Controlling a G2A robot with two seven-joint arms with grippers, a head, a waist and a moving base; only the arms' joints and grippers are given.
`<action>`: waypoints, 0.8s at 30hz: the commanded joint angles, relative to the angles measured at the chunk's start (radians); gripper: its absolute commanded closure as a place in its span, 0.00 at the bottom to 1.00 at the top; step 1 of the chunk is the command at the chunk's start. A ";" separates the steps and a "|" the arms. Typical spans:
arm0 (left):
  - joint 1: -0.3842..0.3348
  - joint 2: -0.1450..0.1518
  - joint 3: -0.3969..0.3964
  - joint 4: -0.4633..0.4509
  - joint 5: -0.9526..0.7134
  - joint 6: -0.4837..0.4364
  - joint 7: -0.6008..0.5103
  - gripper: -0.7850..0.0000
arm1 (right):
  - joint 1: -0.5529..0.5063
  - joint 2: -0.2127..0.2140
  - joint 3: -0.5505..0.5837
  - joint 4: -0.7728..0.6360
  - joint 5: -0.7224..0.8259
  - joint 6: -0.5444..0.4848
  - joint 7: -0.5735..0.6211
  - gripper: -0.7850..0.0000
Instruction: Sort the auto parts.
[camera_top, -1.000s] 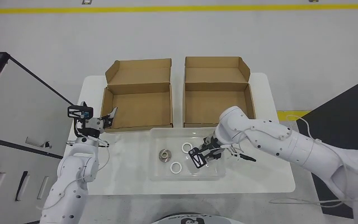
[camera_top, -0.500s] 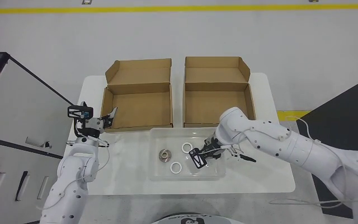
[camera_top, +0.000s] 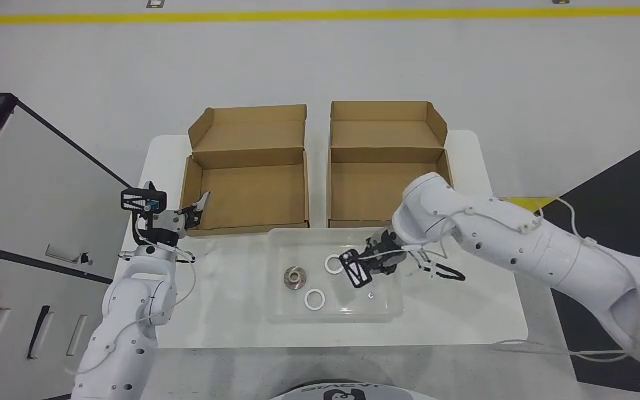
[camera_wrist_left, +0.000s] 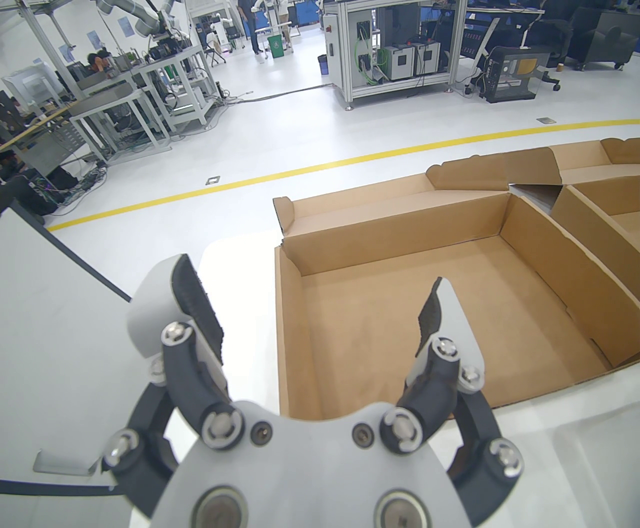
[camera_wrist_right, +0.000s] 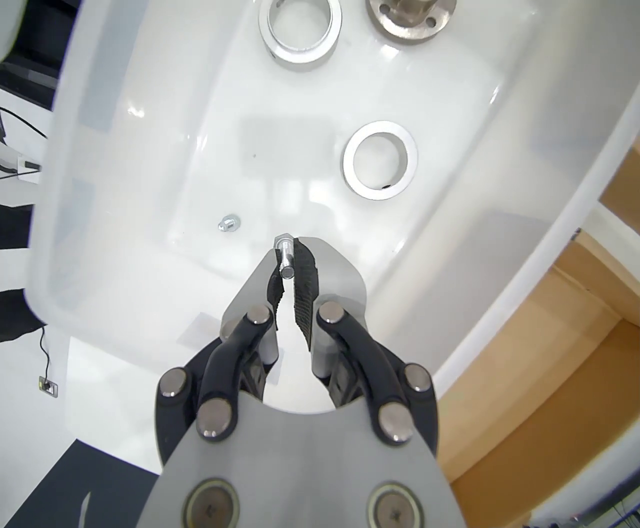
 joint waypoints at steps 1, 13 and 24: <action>0.000 0.000 0.000 0.000 0.000 0.000 0.000 0.00 | 0.013 0.019 0.000 -0.019 0.038 0.000 0.000 1.00; 0.000 0.000 0.000 0.000 0.000 0.000 0.000 0.00 | -0.035 0.153 0.140 -0.087 0.121 0.076 -0.195 1.00; 0.000 0.000 0.000 0.000 0.000 0.000 0.000 0.00 | -0.252 0.260 0.315 -0.165 0.004 0.305 -0.560 1.00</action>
